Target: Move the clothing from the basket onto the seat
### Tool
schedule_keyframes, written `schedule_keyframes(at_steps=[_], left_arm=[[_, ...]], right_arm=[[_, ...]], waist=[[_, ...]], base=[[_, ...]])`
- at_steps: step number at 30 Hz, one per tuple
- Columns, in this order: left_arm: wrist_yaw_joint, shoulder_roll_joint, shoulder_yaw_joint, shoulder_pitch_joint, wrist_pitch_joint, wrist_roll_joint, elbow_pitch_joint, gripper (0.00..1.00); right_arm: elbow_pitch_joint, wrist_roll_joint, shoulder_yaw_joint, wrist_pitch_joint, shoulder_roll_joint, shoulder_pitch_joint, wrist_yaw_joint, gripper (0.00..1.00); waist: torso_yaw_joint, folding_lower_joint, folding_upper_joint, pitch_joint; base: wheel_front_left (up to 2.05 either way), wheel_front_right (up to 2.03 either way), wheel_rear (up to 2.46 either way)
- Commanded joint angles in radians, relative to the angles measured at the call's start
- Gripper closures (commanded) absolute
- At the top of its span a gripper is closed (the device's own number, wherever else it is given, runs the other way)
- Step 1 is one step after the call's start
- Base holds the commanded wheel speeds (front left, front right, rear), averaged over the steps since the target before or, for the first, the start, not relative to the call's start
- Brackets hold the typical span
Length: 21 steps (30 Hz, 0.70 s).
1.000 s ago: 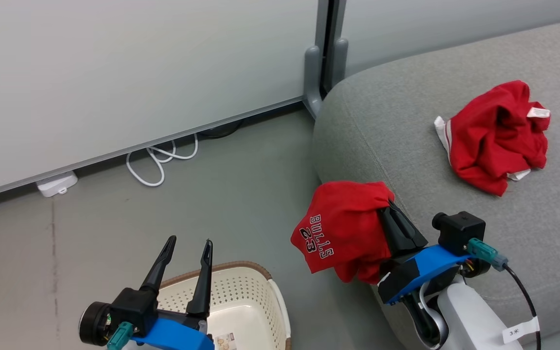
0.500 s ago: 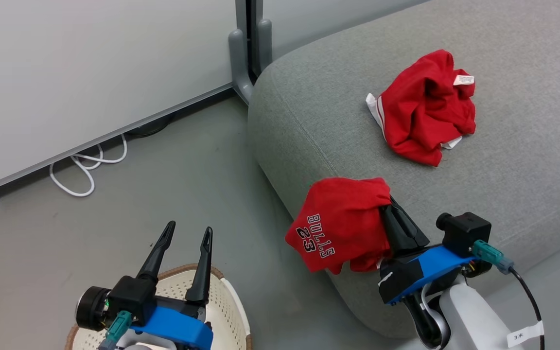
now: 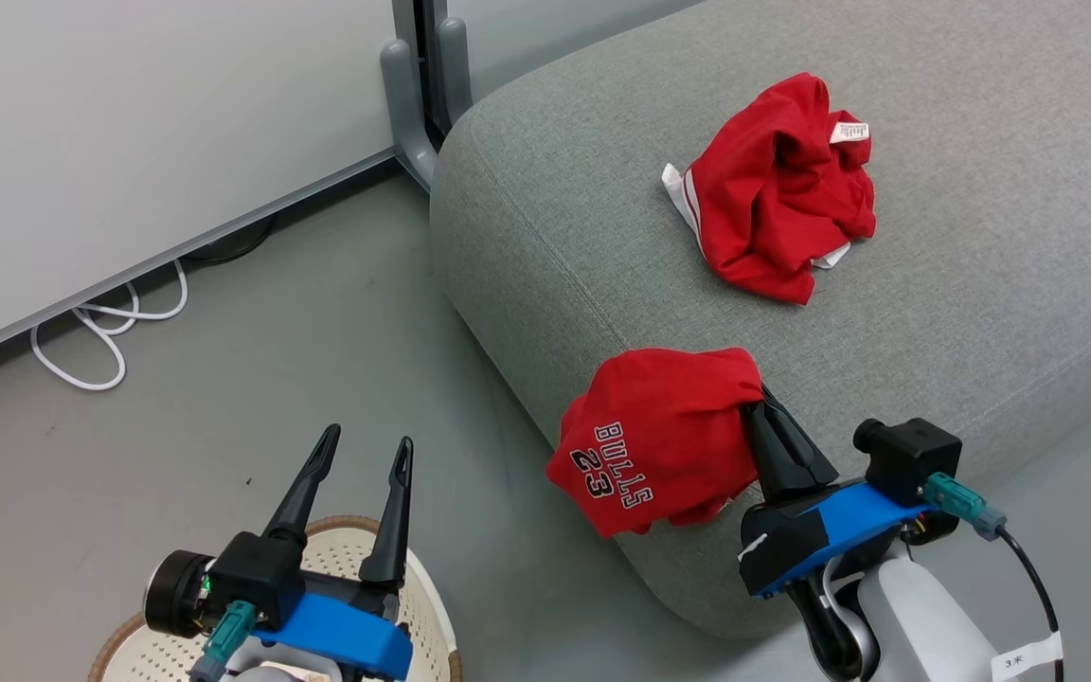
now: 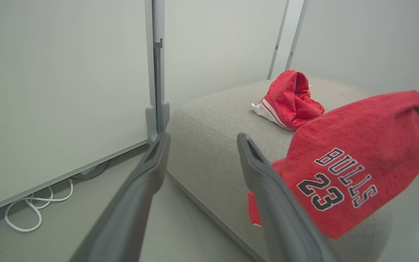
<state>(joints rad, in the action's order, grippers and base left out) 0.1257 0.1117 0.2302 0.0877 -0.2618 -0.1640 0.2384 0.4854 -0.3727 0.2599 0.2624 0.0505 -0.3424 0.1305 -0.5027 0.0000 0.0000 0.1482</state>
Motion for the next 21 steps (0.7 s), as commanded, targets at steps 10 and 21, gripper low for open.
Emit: schedule_keyframes(at_steps=[10, 21], left_arm=[[0.007, 0.026, 0.010, 0.026, -0.005, 0.008, -0.014, 0.00], [0.007, 0.069, 0.031, 0.087, -0.005, 0.028, -0.069, 0.00]], right_arm=[[-0.011, -0.017, -0.033, 0.004, 0.000, -0.078, 0.001, 1.00], [0.036, -0.104, -0.217, -0.015, 0.000, -0.374, 0.001, 1.00]], waist=[[0.006, 0.0000, 0.0000, 0.035], [0.039, 0.0000, 0.0000, 0.167]], base=[[0.00, 0.00, 0.00], [0.00, 0.00, 0.00]])
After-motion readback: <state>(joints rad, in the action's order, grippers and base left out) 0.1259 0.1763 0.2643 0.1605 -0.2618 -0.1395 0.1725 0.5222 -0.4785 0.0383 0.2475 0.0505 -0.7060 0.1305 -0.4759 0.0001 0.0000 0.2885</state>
